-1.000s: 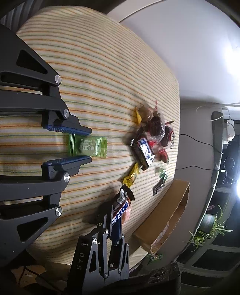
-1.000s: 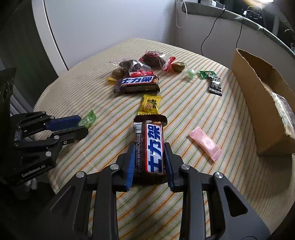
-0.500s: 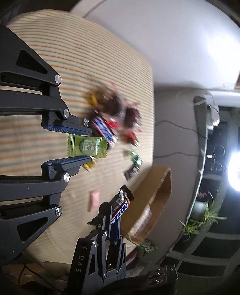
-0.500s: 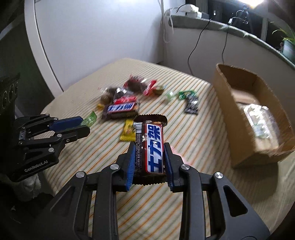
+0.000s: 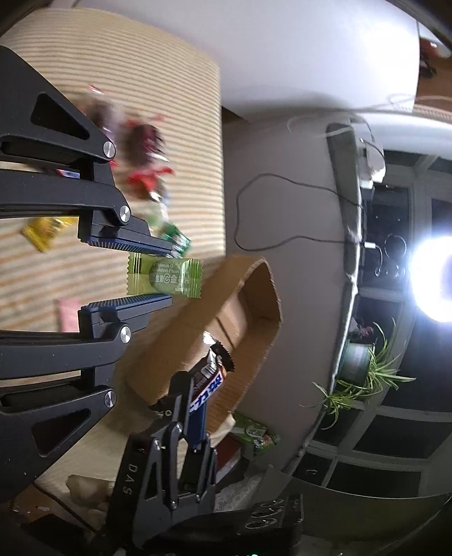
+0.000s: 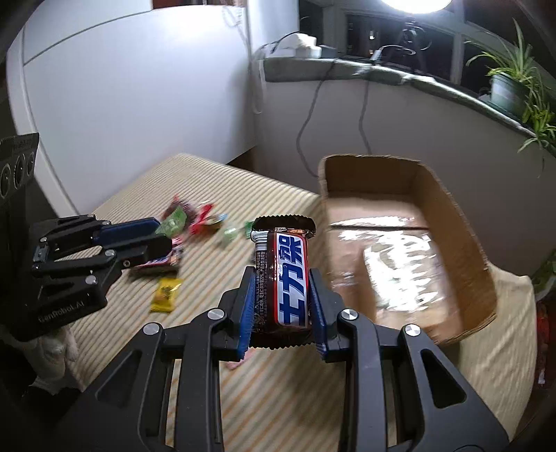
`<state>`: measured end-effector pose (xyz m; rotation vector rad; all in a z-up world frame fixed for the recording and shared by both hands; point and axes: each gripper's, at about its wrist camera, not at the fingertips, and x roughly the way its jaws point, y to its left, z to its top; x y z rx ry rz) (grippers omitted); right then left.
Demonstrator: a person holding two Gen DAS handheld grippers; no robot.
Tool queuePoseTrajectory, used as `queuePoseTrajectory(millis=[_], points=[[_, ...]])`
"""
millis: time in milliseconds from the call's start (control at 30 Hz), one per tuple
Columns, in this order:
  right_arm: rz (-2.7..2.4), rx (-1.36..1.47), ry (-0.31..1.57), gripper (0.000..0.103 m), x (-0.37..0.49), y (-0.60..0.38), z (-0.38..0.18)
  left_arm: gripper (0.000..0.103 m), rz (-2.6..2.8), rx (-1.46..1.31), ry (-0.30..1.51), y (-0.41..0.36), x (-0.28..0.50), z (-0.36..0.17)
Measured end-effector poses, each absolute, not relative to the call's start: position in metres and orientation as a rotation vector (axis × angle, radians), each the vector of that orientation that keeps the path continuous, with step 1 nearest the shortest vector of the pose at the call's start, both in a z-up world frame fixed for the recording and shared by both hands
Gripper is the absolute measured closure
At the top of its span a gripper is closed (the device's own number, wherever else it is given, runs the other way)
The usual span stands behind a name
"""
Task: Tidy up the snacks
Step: 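Carry the green candy and chocolate bar into the box and release both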
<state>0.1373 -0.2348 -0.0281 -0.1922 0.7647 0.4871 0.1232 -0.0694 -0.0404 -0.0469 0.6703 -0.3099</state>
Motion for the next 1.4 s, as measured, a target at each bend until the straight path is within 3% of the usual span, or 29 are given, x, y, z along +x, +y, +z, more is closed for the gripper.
queuePoseTrajectory(millis=[600, 1400], points=[[0.318, -0.175, 0.782, 0.073, 0.225, -0.3, -0.027, 0.081, -0.365, -0.059, 0.718, -0.127, 0.218, -0.048], [0.242, -0.161, 0.852, 0.073, 0.263, -0.327, -0.05, 0.081, -0.387, -0.001, 0.776, -0.159, 0.252, -0.063]])
